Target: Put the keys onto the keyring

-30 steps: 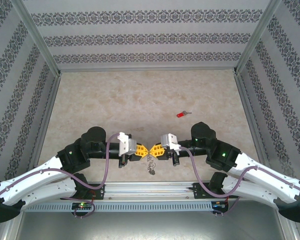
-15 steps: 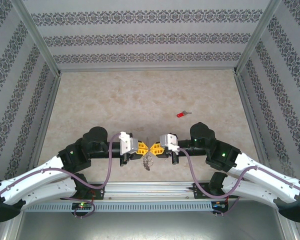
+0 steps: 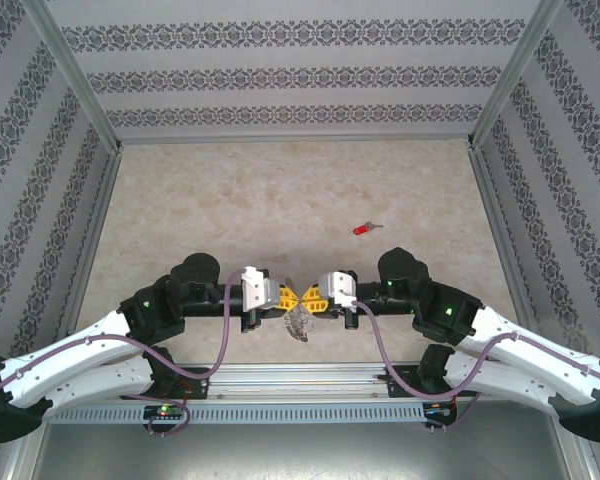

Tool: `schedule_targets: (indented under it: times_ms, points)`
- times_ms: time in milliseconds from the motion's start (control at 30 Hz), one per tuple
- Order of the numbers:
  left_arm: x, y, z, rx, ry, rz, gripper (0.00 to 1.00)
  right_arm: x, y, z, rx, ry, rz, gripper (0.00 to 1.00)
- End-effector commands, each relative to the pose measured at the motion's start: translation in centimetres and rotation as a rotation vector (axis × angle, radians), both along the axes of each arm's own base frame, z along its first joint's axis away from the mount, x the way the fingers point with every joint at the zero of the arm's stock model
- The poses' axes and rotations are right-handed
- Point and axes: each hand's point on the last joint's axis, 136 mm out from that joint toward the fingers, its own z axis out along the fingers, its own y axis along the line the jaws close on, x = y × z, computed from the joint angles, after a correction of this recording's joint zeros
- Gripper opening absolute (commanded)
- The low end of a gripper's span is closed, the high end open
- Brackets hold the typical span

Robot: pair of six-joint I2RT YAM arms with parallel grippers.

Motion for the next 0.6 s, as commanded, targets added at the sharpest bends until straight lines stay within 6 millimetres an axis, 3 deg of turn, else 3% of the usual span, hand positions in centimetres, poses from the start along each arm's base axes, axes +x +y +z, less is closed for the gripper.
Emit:
schedule_targets:
  times_ms: [0, 133, 567]
  points:
    - [-0.5, 0.3, 2.7, -0.062, -0.066, -0.010, 0.00, -0.5, -0.4, 1.6, 0.052, -0.013, -0.005, 0.26]
    - [-0.8, 0.5, 2.8, -0.067, -0.072, -0.022, 0.00, 0.0, -0.7, 1.2, 0.063, 0.027, -0.037, 0.32]
    - [-3.8, 1.5, 5.1, -0.154, -0.084, -0.145, 0.00, 2.8, -2.6, 1.7, 0.183, 0.085, -0.172, 0.33]
